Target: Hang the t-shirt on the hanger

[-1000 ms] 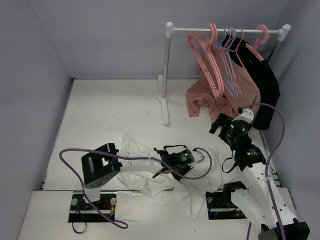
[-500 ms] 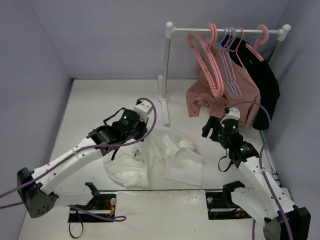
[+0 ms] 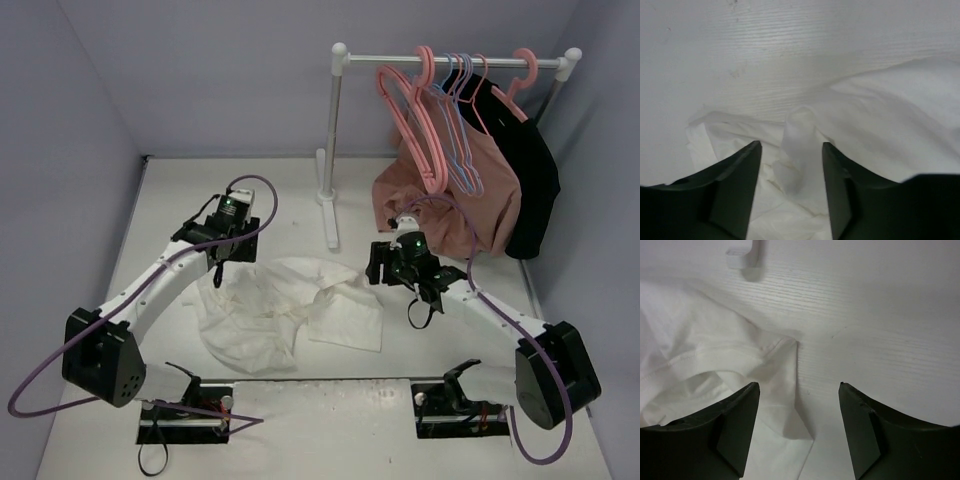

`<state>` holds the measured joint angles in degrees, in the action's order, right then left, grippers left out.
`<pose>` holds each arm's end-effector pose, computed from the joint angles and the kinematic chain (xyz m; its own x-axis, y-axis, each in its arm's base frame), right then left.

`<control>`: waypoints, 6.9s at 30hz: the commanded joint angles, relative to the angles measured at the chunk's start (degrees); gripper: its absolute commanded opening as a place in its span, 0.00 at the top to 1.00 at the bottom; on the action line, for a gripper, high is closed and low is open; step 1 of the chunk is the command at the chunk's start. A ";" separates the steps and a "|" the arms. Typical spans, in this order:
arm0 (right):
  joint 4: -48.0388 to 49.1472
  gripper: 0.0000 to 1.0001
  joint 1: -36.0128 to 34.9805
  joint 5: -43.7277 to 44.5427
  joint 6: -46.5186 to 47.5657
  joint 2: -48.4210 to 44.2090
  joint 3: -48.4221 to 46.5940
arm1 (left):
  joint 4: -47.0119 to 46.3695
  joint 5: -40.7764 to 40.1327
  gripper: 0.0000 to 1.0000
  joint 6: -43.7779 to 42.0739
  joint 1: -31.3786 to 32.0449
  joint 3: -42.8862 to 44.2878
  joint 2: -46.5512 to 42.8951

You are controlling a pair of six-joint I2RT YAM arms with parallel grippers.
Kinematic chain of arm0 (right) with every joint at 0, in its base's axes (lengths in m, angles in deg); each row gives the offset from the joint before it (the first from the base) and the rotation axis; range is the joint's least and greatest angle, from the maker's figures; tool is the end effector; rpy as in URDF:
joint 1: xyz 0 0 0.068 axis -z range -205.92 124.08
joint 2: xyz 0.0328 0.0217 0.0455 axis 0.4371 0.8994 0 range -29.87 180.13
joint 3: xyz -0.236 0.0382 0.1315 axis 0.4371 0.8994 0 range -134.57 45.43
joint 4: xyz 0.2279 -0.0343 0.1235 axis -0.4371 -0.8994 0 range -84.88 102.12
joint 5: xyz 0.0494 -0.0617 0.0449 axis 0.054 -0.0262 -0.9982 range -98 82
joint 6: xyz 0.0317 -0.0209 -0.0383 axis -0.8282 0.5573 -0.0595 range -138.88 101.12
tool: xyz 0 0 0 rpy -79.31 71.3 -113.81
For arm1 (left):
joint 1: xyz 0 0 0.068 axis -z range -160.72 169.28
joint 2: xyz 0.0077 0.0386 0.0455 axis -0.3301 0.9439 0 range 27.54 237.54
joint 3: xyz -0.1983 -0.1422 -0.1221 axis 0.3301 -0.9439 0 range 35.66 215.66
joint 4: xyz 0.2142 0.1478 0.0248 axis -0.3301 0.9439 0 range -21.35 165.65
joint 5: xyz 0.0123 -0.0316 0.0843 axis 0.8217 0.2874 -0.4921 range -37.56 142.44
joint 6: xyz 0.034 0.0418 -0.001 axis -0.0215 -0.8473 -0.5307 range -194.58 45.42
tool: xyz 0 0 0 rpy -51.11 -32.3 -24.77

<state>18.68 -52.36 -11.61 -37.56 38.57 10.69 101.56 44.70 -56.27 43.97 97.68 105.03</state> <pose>0.2297 0.1167 0.2231 -0.5453 0.0858 -0.8338 -0.3375 0.8881 0.3122 0.2632 -0.1157 0.2821 -0.7494 0.0020 -0.6621 0.1025 0.9883 -0.1130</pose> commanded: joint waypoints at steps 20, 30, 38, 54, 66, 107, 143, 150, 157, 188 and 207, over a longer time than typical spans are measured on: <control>11.55 0.42 -3.01 -5.80 6.03 6.01 -0.68 | -15.11 -12.38 0.46 -0.02 33.24 -5.77 7.16; 12.55 0.40 -3.09 -6.49 5.38 8.76 -2.82 | -15.23 -18.67 0.91 -0.01 33.31 -5.15 8.14; 14.10 0.38 -3.09 -6.83 8.40 10.96 -3.75 | -13.14 -20.45 1.00 -2.81 33.28 -4.15 4.07; 16.89 0.21 -3.53 -16.55 18.08 14.76 -5.67 | -7.59 -13.30 1.00 -10.66 27.53 -3.38 -2.49; 17.35 0.20 -3.97 -27.55 22.24 17.43 -6.22 | -5.17 -12.04 1.00 -10.87 23.45 -2.67 -3.63; -6.38 1.00 -12.68 -22.97 30.66 12.35 -72.95 | -5.94 -16.98 1.00 -43.43 19.92 50.57 -12.68; -0.89 1.00 -18.29 -12.86 21.42 0.44 -16.67 | -4.74 -9.71 1.00 -7.76 19.37 -8.36 -34.34; 2.06 1.00 -15.06 -7.57 18.69 4.04 -10.37 | -4.16 -20.19 1.00 1.75 19.04 -8.53 -21.70; 3.10 1.00 -13.54 -2.71 16.50 19.48 -16.10 | -17.82 -24.52 1.00 8.61 18.46 -13.48 -9.95; -6.38 0.57 14.92 7.87 30.18 5.68 -52.60 | -3.88 -10.35 0.34 -8.44 3.87 3.80 -15.43; -6.38 0.59 26.21 -12.23 29.14 20.01 -61.87 | -3.65 -9.93 0.34 -9.64 3.43 2.46 -14.92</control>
<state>8.42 -26.63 -20.58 -8.52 58.03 -48.38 99.89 34.63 -65.24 47.74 99.56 91.06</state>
